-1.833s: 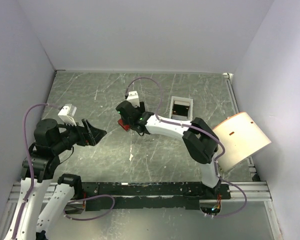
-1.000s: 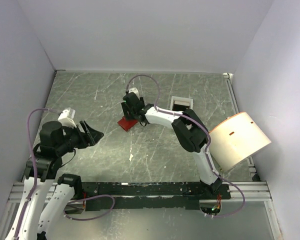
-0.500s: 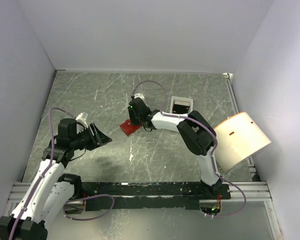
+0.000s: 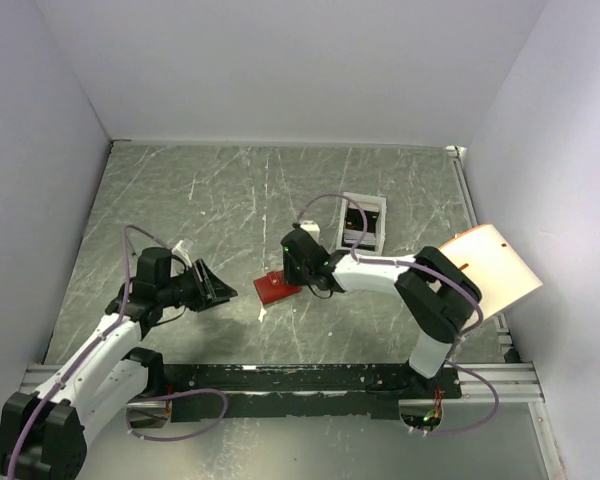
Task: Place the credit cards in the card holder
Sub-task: Move the card holder to the center of the board, then adjust the card holder at the center of the board.
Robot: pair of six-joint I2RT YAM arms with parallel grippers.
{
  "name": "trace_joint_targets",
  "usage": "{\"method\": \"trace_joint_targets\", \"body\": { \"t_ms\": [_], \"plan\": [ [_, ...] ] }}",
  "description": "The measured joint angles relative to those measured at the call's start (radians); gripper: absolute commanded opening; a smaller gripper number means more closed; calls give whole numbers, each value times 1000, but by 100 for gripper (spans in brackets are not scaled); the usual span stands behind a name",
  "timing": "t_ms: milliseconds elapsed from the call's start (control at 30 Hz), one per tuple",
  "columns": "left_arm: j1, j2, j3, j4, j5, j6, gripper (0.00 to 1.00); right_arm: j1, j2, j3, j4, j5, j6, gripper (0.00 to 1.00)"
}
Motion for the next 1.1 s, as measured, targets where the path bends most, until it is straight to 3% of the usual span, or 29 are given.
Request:
{"method": "trace_joint_targets", "body": {
  "t_ms": [200,533,867,1100],
  "plan": [
    [-81,62,-14,80,2,-32,49,61,-145,-189,57,-59,163,38],
    [-181,120,-64,166,-14,-68,56,250,-233,-263,10,-95,312,36],
    [-271,73,-60,24,-74,-79,61,285,-423,-289,-177,-48,270,37],
    [-337,76,-152,126,-38,-163,57,285,-441,-294,-178,-32,238,36]
  ]
}}
